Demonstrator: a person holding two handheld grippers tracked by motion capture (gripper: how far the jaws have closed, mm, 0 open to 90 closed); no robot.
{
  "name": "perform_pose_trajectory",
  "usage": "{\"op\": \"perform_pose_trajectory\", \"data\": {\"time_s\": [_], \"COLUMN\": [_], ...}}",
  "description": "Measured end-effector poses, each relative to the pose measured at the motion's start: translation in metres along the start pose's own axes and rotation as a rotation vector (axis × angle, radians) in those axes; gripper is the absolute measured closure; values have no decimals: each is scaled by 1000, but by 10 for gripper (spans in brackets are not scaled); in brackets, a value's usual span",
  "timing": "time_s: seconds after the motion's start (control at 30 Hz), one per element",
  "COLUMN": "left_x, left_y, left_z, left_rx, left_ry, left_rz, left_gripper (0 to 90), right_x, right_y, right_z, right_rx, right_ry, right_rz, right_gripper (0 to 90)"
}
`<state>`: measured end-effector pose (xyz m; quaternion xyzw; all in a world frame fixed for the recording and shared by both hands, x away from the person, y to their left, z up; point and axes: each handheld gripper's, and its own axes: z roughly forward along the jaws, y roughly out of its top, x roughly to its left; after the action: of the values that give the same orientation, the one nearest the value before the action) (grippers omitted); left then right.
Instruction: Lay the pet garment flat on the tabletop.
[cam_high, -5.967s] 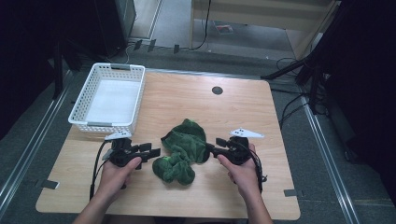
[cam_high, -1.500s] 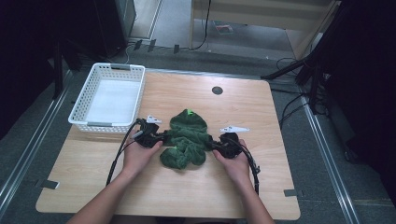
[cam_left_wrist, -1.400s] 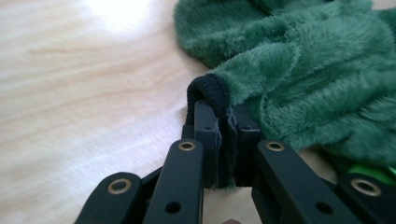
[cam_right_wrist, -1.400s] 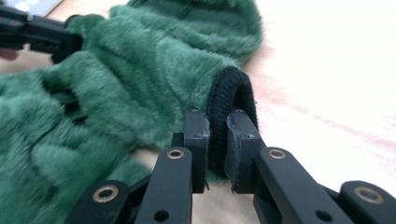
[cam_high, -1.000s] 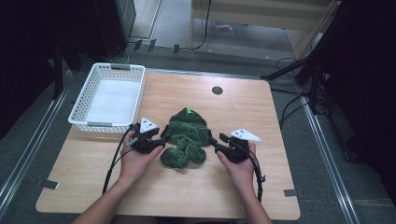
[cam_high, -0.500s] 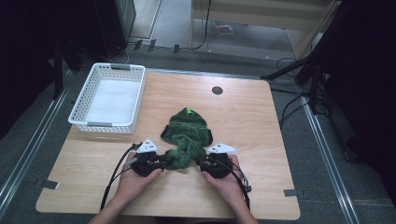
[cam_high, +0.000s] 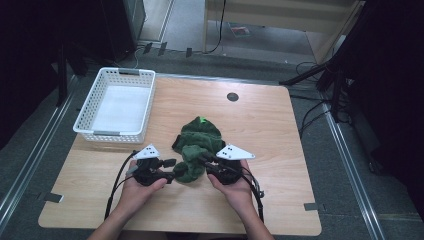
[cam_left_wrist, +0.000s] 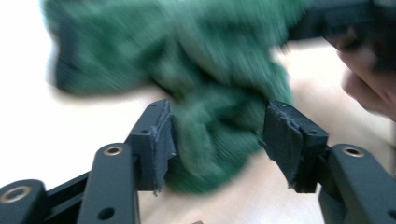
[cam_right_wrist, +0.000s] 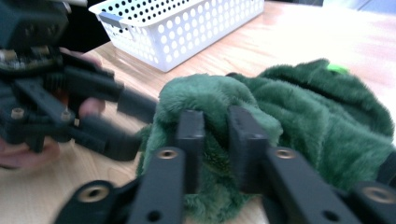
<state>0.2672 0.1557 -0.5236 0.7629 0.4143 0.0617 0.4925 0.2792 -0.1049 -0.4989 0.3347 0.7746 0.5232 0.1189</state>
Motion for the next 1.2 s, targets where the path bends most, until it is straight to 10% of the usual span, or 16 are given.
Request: {"op": "perform_pose_trajectory", "data": {"time_s": [0.27,0.43,0.63,0.87,1.2], "left_x": [-23,-54,-72,-21,19], "left_y": [12,27,34,36,16], "left_z": [0,24,57,31,-7], "left_rx": [-79,-5,85,-1,-63], "left_ry": [103,92,276,320,377], "left_rz": [80,166,262,64,-62], "left_gripper": [370,272,238,590,528], "right_x": [-16,-29,-56,-72,-34], "right_y": [-10,-15,-28,-45,-38], "right_z": [-22,-30,-45,-49,-21], "right_rx": [-32,-32,-52,4,75], "right_ry": [-24,-43,-172,-222,-103], "right_rz": [115,175,271,363,279], "right_gripper": [617,622,609,601,562]}}
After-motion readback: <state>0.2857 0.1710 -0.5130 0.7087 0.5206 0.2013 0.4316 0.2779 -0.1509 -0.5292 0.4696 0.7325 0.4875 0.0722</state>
